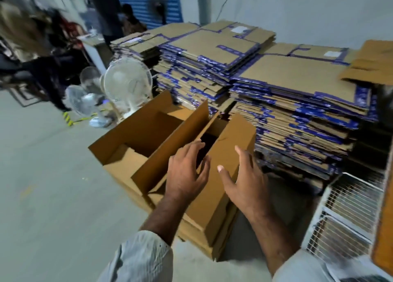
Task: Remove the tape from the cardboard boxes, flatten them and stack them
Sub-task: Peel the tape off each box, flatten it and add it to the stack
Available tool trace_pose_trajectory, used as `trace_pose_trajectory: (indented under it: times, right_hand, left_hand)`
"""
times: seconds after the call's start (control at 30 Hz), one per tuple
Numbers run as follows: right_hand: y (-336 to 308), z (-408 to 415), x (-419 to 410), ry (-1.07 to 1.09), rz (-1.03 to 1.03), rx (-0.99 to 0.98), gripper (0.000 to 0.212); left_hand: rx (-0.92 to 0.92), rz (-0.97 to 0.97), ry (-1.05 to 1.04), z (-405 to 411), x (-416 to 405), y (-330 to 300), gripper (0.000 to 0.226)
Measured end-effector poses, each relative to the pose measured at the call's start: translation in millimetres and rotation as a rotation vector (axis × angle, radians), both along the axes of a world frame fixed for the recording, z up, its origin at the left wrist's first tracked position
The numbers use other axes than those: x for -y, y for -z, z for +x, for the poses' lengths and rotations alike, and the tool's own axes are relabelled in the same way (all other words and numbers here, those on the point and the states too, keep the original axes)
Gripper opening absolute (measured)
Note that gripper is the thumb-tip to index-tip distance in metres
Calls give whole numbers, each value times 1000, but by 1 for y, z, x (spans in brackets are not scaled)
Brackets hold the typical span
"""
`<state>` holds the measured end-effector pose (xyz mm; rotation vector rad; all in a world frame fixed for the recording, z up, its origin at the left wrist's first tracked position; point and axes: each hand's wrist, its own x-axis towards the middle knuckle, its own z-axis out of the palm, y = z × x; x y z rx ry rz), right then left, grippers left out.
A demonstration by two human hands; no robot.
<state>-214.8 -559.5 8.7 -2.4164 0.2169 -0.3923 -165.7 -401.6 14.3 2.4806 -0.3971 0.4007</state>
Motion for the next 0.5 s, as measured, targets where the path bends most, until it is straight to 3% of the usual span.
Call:
trace_pose_trajectory:
  times: [0.23, 0.5]
  right_hand:
    - [42, 7, -101, 82, 45, -167, 78]
    - [131, -15, -156, 394, 109, -459, 87]
  left_hand:
    - [-199, 63, 61, 20, -111, 55, 50]
    - [-507, 37, 183, 27, -172, 132, 64]
